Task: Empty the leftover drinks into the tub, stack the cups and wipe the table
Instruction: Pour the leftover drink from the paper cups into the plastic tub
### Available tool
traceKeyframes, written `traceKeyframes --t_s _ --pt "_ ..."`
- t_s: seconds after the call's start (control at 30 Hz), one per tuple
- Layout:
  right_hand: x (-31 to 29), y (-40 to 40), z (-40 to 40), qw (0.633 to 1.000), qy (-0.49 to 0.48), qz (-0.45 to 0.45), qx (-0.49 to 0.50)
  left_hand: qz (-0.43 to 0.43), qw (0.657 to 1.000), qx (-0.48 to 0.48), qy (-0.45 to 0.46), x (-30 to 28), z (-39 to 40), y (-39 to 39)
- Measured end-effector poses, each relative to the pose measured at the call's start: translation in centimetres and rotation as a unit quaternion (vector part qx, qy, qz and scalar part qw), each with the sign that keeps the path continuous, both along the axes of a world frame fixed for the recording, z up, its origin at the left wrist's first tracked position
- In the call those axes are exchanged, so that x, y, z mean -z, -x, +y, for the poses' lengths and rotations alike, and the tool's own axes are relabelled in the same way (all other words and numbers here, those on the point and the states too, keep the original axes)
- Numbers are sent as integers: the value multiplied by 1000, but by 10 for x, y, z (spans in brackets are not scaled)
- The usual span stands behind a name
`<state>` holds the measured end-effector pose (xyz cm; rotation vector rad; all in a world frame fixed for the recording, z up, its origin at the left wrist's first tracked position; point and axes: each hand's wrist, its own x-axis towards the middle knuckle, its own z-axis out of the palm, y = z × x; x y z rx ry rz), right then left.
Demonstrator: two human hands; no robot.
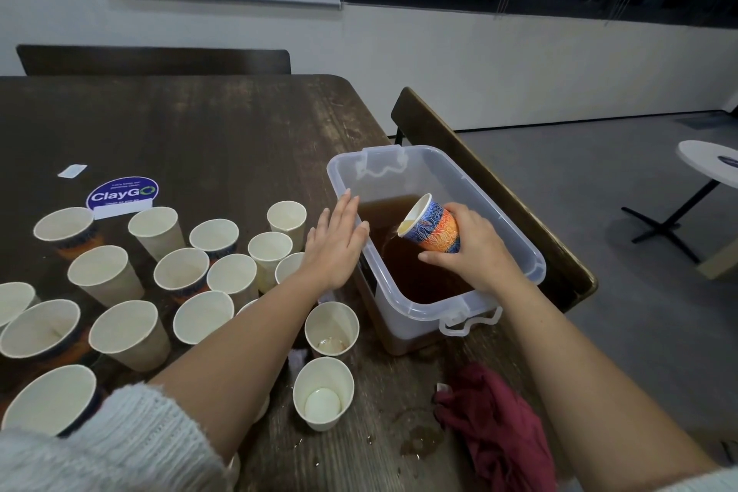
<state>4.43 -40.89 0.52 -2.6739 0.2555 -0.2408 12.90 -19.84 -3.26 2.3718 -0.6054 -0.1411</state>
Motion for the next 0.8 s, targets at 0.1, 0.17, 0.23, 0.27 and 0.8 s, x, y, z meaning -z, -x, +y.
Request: traceKeyframes --t_s 0.1,0.17,0.23,0.27,0.8 --pt "0 0 0 1000 -1 -1 -1 -3 1000 1 -3 1 0 -1" --pt "0 0 1 1000 -3 -1 -1 -3 1000 1 -3 1 0 -1" --pt "0 -1 1 1000 -5 -2 0 -3 1000 0 -2 1 0 -1" --pt "1 -1 1 1000 -5 -3 0 -3 1000 0 -2 1 0 -1" --pt "-3 2 3 999 -31 -6 15 -10 1000 4 -3 10 0 -8"
